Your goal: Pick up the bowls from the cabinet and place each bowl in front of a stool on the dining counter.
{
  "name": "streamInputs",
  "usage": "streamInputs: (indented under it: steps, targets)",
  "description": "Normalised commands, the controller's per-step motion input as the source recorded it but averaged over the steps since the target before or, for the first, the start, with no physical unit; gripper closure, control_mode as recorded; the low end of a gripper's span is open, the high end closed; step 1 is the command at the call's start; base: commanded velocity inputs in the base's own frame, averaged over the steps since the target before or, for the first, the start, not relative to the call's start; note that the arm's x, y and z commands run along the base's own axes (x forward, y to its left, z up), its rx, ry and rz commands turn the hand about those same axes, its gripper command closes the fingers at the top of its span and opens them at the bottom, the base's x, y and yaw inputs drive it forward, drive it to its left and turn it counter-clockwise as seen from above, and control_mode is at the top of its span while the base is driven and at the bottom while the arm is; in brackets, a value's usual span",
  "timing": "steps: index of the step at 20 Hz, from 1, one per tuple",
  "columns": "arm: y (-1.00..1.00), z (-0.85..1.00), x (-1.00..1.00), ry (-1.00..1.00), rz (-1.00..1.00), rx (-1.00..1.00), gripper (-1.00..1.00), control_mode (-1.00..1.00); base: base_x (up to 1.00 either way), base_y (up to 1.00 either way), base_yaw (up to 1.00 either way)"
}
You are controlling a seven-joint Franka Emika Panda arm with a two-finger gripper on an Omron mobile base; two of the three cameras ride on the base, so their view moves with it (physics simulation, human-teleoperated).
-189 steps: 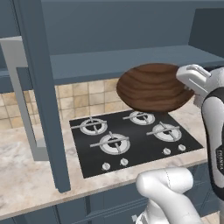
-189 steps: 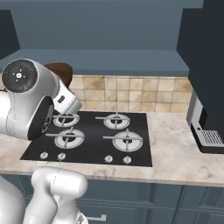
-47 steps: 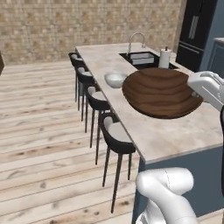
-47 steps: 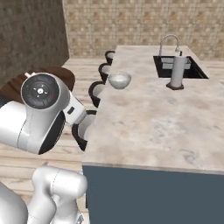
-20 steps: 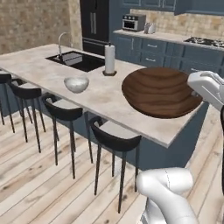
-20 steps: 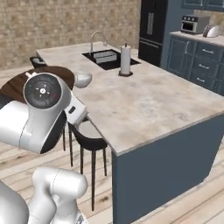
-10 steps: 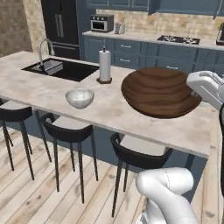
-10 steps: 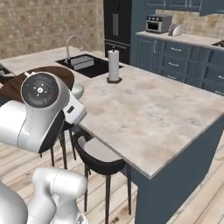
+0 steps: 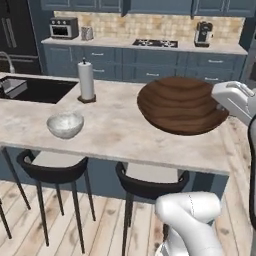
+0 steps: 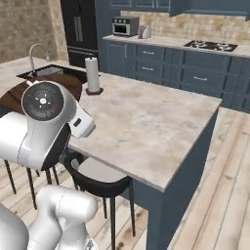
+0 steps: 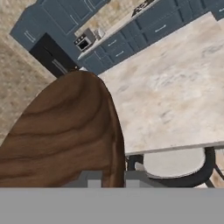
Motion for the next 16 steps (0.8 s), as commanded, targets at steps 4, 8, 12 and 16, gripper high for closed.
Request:
streamInputs:
  steps: [4,8,12,16]
  targets:
    - [0.00,0.00,0.00,0.00,0.00,0.00,1.00,1.00,0.36,0.10,-0.45]
    - [0.00,0.00,0.00,0.00,0.00,0.00,1.00,1.00,0.48,0.46,-0.47]
    - [0.00,0.00,0.00,0.00,0.00,0.00,1.00,1.00,0.46,0.88,-0.43]
    - [0.00,0.00,0.00,0.00,0.00,0.00,1.00,1.00,0.42,1.00,-0.38]
